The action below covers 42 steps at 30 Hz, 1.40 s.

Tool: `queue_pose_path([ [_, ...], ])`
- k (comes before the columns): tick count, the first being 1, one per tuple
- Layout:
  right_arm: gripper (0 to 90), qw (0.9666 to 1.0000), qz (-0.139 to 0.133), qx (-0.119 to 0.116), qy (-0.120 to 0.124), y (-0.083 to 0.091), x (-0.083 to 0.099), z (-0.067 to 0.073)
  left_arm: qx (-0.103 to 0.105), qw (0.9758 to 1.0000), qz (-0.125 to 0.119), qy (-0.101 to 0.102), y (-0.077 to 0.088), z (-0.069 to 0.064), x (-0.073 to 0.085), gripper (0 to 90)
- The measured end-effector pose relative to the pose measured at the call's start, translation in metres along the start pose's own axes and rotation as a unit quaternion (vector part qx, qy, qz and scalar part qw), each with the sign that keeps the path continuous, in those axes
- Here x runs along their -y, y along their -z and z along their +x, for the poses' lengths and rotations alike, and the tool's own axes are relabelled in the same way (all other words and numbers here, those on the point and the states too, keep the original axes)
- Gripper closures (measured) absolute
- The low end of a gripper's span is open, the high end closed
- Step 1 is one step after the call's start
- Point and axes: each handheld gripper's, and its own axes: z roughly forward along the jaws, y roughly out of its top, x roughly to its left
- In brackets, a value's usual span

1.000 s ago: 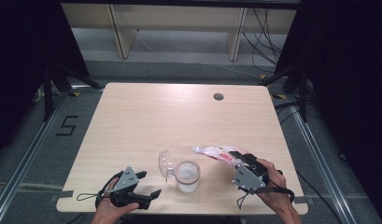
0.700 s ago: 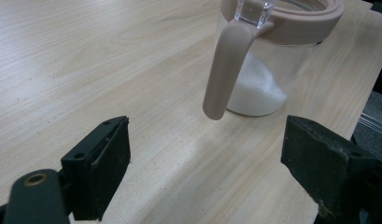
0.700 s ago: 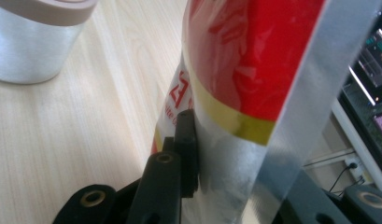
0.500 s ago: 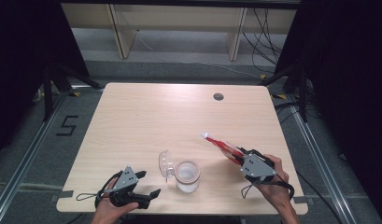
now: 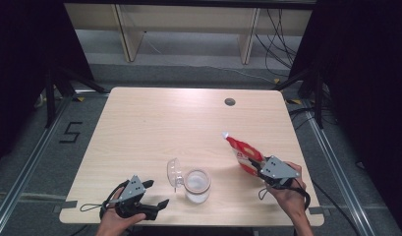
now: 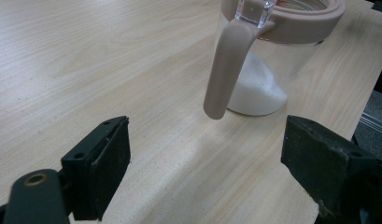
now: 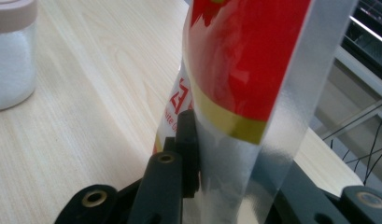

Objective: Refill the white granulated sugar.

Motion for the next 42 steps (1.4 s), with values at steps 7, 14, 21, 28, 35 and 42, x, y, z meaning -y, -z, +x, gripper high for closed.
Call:
queue_pose_path([
  [7, 77.3, 0.999, -0.009, -0.001, -0.044, 0.004, 0.009, -0.008, -0.001, 1.0, 0.002, -0.009, 0.001, 0.001, 0.0, 15.4],
  [14, 76.8, 0.9984, -0.009, 0.012, -0.055, 0.013, 0.017, -0.011, 0.001, 0.9999, -0.006, 0.008, -0.001, 0.0, 0.001, 15.4],
  [21, 76.1, 0.9979, -0.012, 0.016, -0.061, 0.016, 0.021, -0.012, 0.002, 1.0, -0.003, 0.002, -0.001, 0.001, 0.0, 15.4],
  [28, 73.4, 0.9974, -0.007, 0.027, -0.067, 0.022, 0.026, -0.011, 0.002, 1.0, -0.003, 0.003, -0.001, 0.001, 0.001, 15.4],
  [35, 67.5, 0.9973, -0.009, 0.031, -0.066, 0.026, 0.026, -0.011, 0.002, 1.0, -0.002, 0.002, -0.001, 0.0, 0.001, 15.4],
  [42, 50.9, 0.9929, -0.024, 0.046, -0.106, 0.037, 0.024, -0.007, -0.002, 1.0, 0.0, 0.0, 0.0, 0.0, 0.0, 15.4],
])
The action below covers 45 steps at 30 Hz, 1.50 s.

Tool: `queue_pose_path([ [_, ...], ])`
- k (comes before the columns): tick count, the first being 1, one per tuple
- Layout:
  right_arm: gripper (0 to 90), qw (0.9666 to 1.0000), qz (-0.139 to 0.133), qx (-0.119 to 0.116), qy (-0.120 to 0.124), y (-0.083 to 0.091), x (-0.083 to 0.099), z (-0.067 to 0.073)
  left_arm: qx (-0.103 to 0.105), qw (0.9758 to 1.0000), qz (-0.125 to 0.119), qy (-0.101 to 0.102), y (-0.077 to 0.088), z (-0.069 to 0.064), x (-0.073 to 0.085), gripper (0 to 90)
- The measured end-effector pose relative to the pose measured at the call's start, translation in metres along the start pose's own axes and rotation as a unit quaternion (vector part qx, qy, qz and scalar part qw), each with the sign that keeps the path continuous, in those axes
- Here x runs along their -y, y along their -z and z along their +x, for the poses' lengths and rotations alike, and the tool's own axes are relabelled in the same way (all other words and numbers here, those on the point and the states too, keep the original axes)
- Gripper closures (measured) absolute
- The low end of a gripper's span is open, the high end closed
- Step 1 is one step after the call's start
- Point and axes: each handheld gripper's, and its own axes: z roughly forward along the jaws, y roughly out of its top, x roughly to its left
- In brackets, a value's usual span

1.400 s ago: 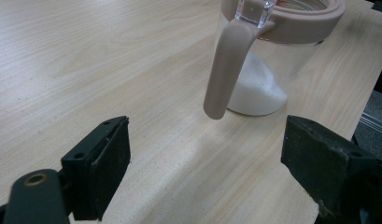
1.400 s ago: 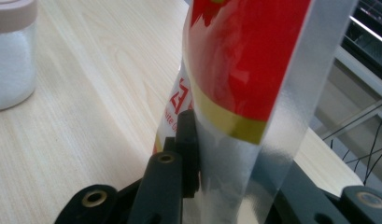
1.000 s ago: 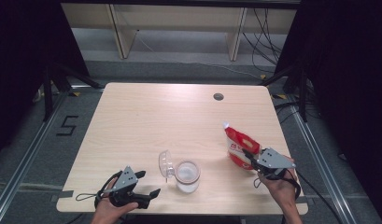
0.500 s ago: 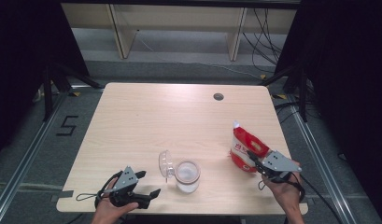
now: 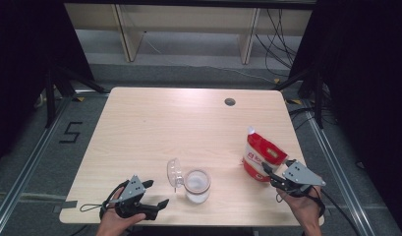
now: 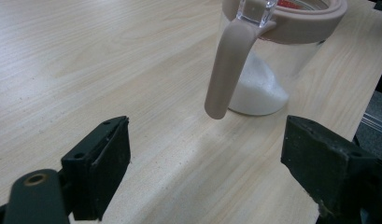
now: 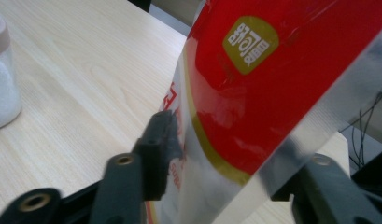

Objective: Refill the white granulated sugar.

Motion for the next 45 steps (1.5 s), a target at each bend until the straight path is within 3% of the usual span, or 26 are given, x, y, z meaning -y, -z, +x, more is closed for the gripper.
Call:
queue_pose_path([
  [5, 43.9, 0.9994, 0.003, 0.008, -0.034, 0.008, 0.005, 0.0, 0.001, 1.0, -0.001, -0.001, 0.0, 0.0, 0.0, 15.4],
  [7, 41.8, 0.9992, 0.006, 0.017, -0.036, 0.012, 0.007, 0.001, 0.0, 1.0, 0.0, -0.001, 0.0, 0.0, 0.0, 15.3],
  [9, 39.8, 0.9982, 0.015, 0.016, -0.056, 0.016, 0.008, 0.002, 0.003, 1.0, -0.002, 0.0, -0.001, 0.001, 0.0, 15.4],
  [11, 39.1, 0.9981, 0.012, 0.024, -0.056, 0.019, 0.01, 0.003, 0.003, 1.0, -0.003, 0.0, -0.001, 0.0, 0.0, 15.4],
  [12, 38.9, 0.9974, 0.015, 0.016, -0.068, 0.02, 0.01, 0.005, 0.003, 1.0, -0.003, -0.001, -0.001, 0.0, 0.0, 15.4],
  [13, 38.8, 0.9977, 0.011, 0.024, -0.062, 0.022, 0.01, 0.004, 0.003, 1.0, -0.003, 0.0, -0.001, 0.0, 0.0, 15.4],
  [14, 38.1, 0.9969, 0.02, 0.018, -0.075, 0.023, 0.011, 0.007, 0.003, 1.0, -0.003, 0.001, -0.001, 0.001, 0.0, 15.4],
  [17, 37.8, 0.9964, 0.017, 0.023, -0.08, 0.026, 0.011, 0.011, 0.002, 1.0, -0.003, 0.004, -0.001, 0.001, 0.0, 15.4],
  [19, 37.4, 0.9968, 0.018, 0.027, -0.073, 0.028, 0.011, 0.012, 0.002, 1.0, -0.005, 0.007, -0.001, 0.001, 0.0, 15.4],
  [21, 37.4, 0.9949, 0.023, 0.025, -0.094, 0.031, 0.01, 0.016, 0.003, 1.0, -0.005, 0.007, -0.001, 0.001, 0.0, 15.4],
  [22, 37.4, 0.9945, 0.023, 0.033, -0.096, 0.031, 0.011, 0.017, -0.001, 1.0, 0.002, -0.003, -0.001, 0.002, 0.0, 15.4],
  [23, 37.3, 0.9932, 0.031, 0.039, -0.106, 0.033, 0.011, 0.02, 0.003, 1.0, -0.004, 0.006, -0.001, 0.001, 0.0, 15.4],
  [26, 37.2, 0.9914, 0.04, 0.04, -0.118, 0.037, 0.012, 0.026, 0.002, 1.0, -0.003, 0.002, -0.001, 0.002, 0.0, 15.4],
  [27, 37.0, 0.9931, 0.031, 0.046, -0.104, 0.036, 0.013, 0.025, -0.003, 1.0, 0.005, -0.006, 0.0, 0.003, 0.0, 15.4],
  [29, 36.9, 0.9925, 0.035, 0.038, -0.111, 0.037, 0.013, 0.027, 0.002, 1.0, -0.001, 0.003, -0.001, 0.001, 0.0, 15.4],
  [43, 33.2, 0.99, 0.043, 0.033, -0.13, 0.042, 0.022, 0.036, 0.006, 0.9998, -0.009, 0.014, -0.003, 0.0, -0.002, 15.4],
  [45, 32.8, 0.9901, 0.044, 0.033, -0.129, 0.043, 0.023, 0.037, 0.009, 0.9999, -0.009, 0.006, -0.003, 0.002, -0.003, 15.4],
])
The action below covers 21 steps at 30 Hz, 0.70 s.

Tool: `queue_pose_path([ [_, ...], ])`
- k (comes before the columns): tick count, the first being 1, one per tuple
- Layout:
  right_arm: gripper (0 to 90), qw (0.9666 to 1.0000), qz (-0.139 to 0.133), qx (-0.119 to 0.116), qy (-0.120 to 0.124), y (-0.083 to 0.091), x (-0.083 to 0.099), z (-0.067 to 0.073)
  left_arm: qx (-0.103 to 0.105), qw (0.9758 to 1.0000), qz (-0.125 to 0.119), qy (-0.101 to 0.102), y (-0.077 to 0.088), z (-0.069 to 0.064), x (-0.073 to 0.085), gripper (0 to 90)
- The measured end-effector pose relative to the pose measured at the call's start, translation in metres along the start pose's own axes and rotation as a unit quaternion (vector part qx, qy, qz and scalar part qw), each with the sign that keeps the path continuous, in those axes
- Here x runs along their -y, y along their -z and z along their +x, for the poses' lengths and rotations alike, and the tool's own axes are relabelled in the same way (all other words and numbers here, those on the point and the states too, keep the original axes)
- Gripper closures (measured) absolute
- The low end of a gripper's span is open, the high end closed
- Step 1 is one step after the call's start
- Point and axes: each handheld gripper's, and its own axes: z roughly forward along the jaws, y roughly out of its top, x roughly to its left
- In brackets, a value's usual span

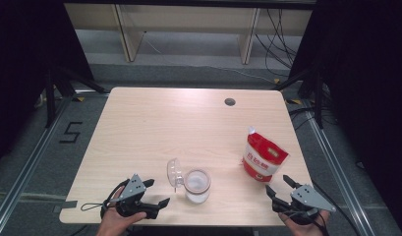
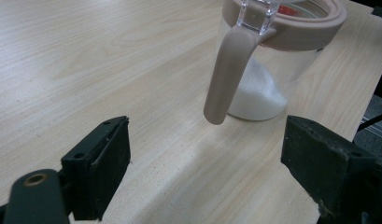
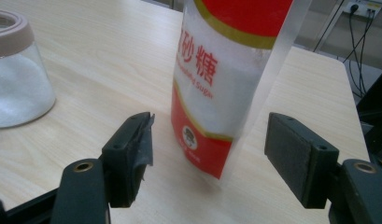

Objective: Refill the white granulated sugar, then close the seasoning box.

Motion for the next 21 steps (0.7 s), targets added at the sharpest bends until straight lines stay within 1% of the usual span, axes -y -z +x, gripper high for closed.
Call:
queue_pose_path([
  [1, 32.8, 1.0, 0.003, -0.003, -0.006, 0.001, 0.0, 0.002, 0.001, 1.0, 0.003, 0.001, 0.0, 0.001, 0.0, 15.4],
  [2, 32.7, 1.0, 0.002, -0.005, -0.003, 0.002, 0.001, 0.002, 0.002, 1.0, 0.003, 0.002, 0.0, 0.001, 0.0, 15.4],
  [3, 32.6, 1.0, 0.001, -0.002, 0.002, 0.002, 0.002, 0.002, -0.002, 0.9999, 0.003, 0.015, -0.001, -0.001, 0.0, 15.4],
  [4, 32.5, 1.0, 0.005, -0.007, 0.001, 0.003, 0.002, 0.003, -0.004, 0.9999, 0.007, 0.012, 0.0, 0.0, 0.0, 15.5],
  [5, 32.5, 0.9999, 0.009, -0.01, -0.003, 0.004, 0.003, 0.003, 0.0, 0.9999, 0.003, 0.015, -0.001, 0.0, 0.0, 15.4],
  [6, 32.7, 0.9999, 0.008, -0.007, -0.003, 0.006, 0.004, 0.004, -0.001, 0.9999, 0.004, 0.013, 0.0, 0.0, 0.0, 15.5],
  [7, 32.7, 1.0, 0.002, -0.002, 0.005, 0.006, 0.004, 0.004, 0.0, 0.9999, 0.004, 0.01, 0.0, 0.0, 0.0, 15.5],
  [8, 32.7, 0.9999, 0.01, -0.006, -0.008, 0.008, 0.005, 0.006, 0.0, 1.0, 0.005, 0.007, 0.0, 0.0, 0.0, 15.5],
  [9, 32.7, 1.0, 0.004, -0.002, 0.003, 0.008, 0.005, 0.005, 0.0, 0.9999, 0.005, 0.01, 0.0, 0.0, 0.0, 15.5],
  [10, 32.7, 0.9999, 0.007, -0.004, -0.006, 0.009, 0.006, 0.007, 0.0, 0.9999, 0.005, 0.009, 0.0, 0.0, 0.0, 15.5],
  [11, 32.7, 1.0, 0.007, -0.007, 0.0, 0.01, 0.006, 0.006, 0.0, 0.9999, 0.004, 0.01, 0.0, 0.0, -0.001, 15.5],
  [13, 32.7, 0.9999, 0.014, -0.006, -0.008, 0.011, 0.007, 0.01, -0.002, 0.9999, 0.003, 0.013, 0.0, 0.0, -0.001, 15.5],
  [14, 32.7, 0.9999, 0.012, -0.006, -0.007, 0.012, 0.008, 0.011, -0.001, 1.0, 0.003, 0.009, 0.001, 0.0, -0.001, 15.5],
  [15, 32.6, 0.9999, 0.015, -0.007, -0.004, 0.013, 0.008, 0.012, -0.002, 0.9999, 0.003, 0.013, 0.001, 0.0, -0.001, 15.5],
  [16, 32.6, 0.9998, 0.013, -0.011, 0.007, 0.012, 0.008, 0.011, -0.007, 0.9999, 0.004, 0.013, 0.002, -0.001, -0.002, 15.5],
  [17, 32.6, 0.9998, 0.012, -0.01, 0.012, 0.012, 0.008, 0.011, -0.002, 1.0, -0.004, 0.007, 0.001, 0.0, -0.002, 15.5],
  [18, 32.6, 0.9998, 0.011, -0.009, 0.012, 0.012, 0.008, 0.012, -0.001, 1.0, 0.0, 0.002, 0.002, 0.001, -0.003, 15.5],
  [19, 32.6, 0.9998, 0.015, -0.011, 0.0, 0.012, 0.009, 0.014, -0.001, 1.0, 0.001, 0.005, 0.002, 0.002, -0.003, 15.5],
  [20, 32.5, 0.9997, 0.016, -0.013, 0.012, 0.012, 0.009, 0.012, -0.001, 1.0, 0.0, 0.006, 0.002, 0.002, -0.003, 15.7],
  [21, 32.5, 0.9997, 0.015, -0.016, 0.013, 0.012, 0.01, 0.013, 0.001, 1.0, 0.003, 0.003, 0.002, 0.003, -0.004, 15.8],
])
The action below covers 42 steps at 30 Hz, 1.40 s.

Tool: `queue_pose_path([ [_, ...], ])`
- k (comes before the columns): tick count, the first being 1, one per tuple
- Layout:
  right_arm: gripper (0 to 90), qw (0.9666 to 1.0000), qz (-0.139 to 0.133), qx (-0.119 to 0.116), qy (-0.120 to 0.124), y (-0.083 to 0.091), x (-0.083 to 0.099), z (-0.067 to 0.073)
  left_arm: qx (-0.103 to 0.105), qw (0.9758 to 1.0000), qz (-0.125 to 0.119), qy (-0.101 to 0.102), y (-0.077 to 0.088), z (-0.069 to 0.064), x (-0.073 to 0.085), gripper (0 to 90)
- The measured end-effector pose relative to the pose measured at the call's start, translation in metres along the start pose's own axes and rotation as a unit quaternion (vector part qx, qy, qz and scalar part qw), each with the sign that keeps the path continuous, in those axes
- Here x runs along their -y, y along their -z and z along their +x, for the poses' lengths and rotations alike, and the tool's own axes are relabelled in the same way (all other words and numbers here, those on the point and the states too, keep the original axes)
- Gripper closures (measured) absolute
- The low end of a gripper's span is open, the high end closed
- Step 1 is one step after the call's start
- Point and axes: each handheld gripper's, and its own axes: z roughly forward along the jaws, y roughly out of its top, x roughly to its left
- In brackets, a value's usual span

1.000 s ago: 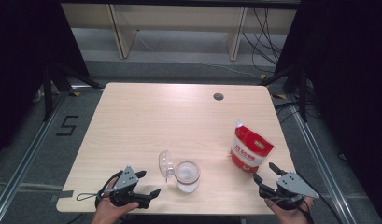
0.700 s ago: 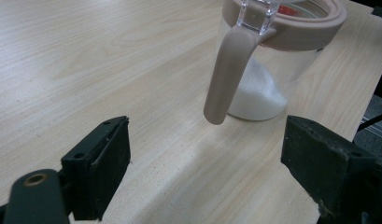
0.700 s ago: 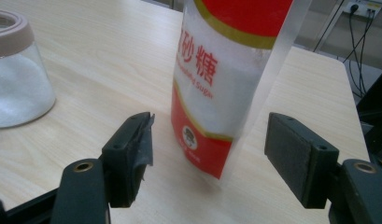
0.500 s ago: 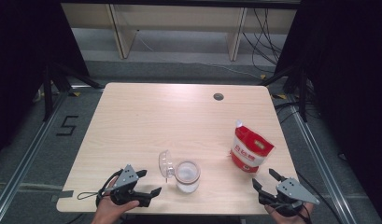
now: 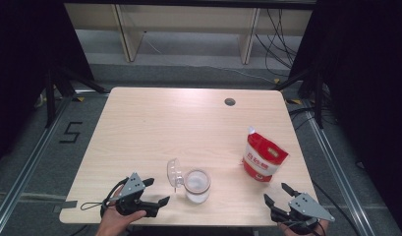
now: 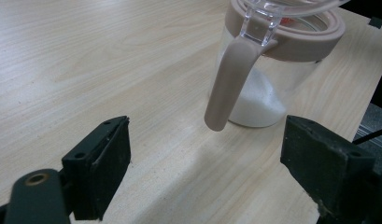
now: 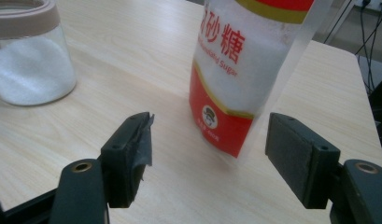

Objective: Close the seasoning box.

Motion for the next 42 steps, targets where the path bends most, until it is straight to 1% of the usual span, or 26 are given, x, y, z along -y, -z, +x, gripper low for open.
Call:
queue_pose_path([
  [1, 32.5, 0.9999, -0.005, 0.003, 0.011, 0.0, 0.0, -0.001, -0.001, 0.9999, -0.003, 0.01, -0.001, -0.001, 0.0, 15.9],
  [2, 32.5, 1.0, 0.001, 0.0, -0.001, 0.0, 0.0, 0.001, -0.002, 0.9999, -0.004, 0.013, 0.0, -0.002, 0.0, 16.0],
  [5, 32.5, 1.0, 0.002, 0.0, 0.002, 0.001, 0.0, 0.002, -0.006, 1.0, -0.002, 0.0, 0.002, 0.0, -0.003, 18.0],
  [7, 32.5, 0.9999, 0.002, 0.0, 0.014, 0.0, 0.0, 0.001, -0.004, 0.9999, -0.006, 0.01, 0.002, -0.002, -0.003, 22.2],
  [8, 32.6, 0.9999, 0.007, -0.002, 0.008, 0.001, 0.001, 0.002, 0.0, 0.9999, -0.009, 0.007, 0.002, -0.001, -0.004, 25.4],
  [10, 32.6, 0.9999, 0.005, 0.001, 0.014, 0.0, 0.001, 0.002, -0.001, 0.9998, -0.017, 0.006, 0.004, -0.002, -0.006, 34.4],
  [11, 32.6, 0.9999, 0.005, -0.004, 0.009, -0.001, 0.001, 0.002, -0.004, 0.9998, -0.016, -0.004, 0.005, -0.001, -0.006, 38.9],
  [13, 32.6, 0.9998, 0.002, 0.0, 0.021, -0.001, 0.001, 0.001, 0.006, 0.9996, -0.026, -0.007, 0.008, -0.003, -0.008, 52.7],
  [14, 32.6, 0.9998, 0.003, -0.001, 0.018, -0.001, 0.001, 0.002, 0.011, 0.9993, -0.034, -0.009, 0.008, -0.002, -0.009, 56.5],
  [15, 32.6, 0.9999, 0.005, -0.001, 0.016, -0.001, 0.0, 0.002, 0.007, 0.9993, -0.037, 0.001, 0.009, -0.004, -0.01, 61.8],
  [16, 32.6, 0.9999, 0.005, -0.002, 0.016, -0.002, 0.0, 0.003, 0.007, 0.9992, -0.039, -0.004, 0.01, -0.005, -0.01, 66.5],
  [17, 32.6, 1.0, 0.009, -0.001, -0.001, -0.001, 0.0, 0.006, 0.003, 0.9993, -0.037, -0.011, 0.01, -0.006, -0.011, 70.7],
  [18, 32.7, 0.9999, 0.008, -0.003, 0.012, -0.001, -0.001, 0.004, 0.007, 0.9991, -0.04, -0.014, 0.01, -0.008, -0.011, 75.1],
  [22, 32.7, 0.9998, 0.008, -0.007, 0.017, -0.002, -0.001, 0.007, 0.009, 0.9987, -0.042, -0.028, 0.011, -0.012, -0.014, 85.7],
  [25, 32.9, 0.9997, 0.003, -0.006, 0.024, -0.003, -0.001, 0.007, 0.01, 0.9987, -0.04, -0.032, 0.01, -0.016, -0.017, 89.0],
  [26, 32.9, 0.9997, 0.011, -0.014, 0.016, -0.003, -0.001, 0.008, 0.011, 0.998, -0.037, -0.049, 0.01, -0.016, -0.019, 89.2],
  [27, 32.9, 0.9997, 0.01, -0.014, 0.018, -0.003, -0.002, 0.008, 0.011, 0.9984, -0.041, -0.038, 0.009, -0.019, -0.019, 89.3],
  [30, 32.9, 0.9995, 0.005, -0.009, 0.028, -0.003, -0.002, 0.008, 0.008, 0.9982, -0.037, -0.047, 0.009, -0.02, -0.022, 89.3],
  [31, 32.9, 0.9996, 0.009, -0.014, 0.022, -0.003, -0.003, 0.01, 0.009, 0.9978, -0.04, -0.052, 0.008, -0.02, -0.023, 89.3],
  [33, 33.0, 0.9994, 0.004, -0.011, 0.031, -0.004, -0.002, 0.009, 0.011, 0.9979, -0.043, -0.048, 0.008, -0.022, -0.025, 89.3],
  [35, 33.1, 0.9995, 0.014, -0.018, 0.023, -0.005, -0.002, 0.011, 0.013, 0.9971, -0.045, -0.06, 0.009, -0.021, -0.027, 89.3],
  [36, 33.1, 0.9993, 0.009, -0.015, 0.033, -0.005, -0.002, 0.01, 0.011, 0.997, -0.045, -0.062, 0.01, -0.021, -0.028, 89.3],
  [38, 33.2, 0.9992, 0.013, -0.023, 0.029, -0.004, -0.002, 0.011, 0.007, 0.9977, -0.05, -0.046, 0.009, -0.022, -0.029, 89.3],
  [40, 33.2, 0.999, 0.005, -0.014, 0.042, -0.005, -0.002, 0.009, 0.007, 0.9973, -0.05, -0.054, 0.008, -0.021, -0.03, 89.3],
  [41, 33.3, 0.9993, 0.013, -0.019, 0.029, -0.004, -0.002, 0.011, 0.007, 0.9973, -0.052, -0.052, 0.008, -0.021, -0.031, 89.3],
  [42, 33.4, 0.9992, 0.008, -0.015, 0.037, -0.004, -0.002, 0.01, 0.009, 0.9971, -0.053, -0.053, 0.007, -0.021, -0.032, 89.3],
])
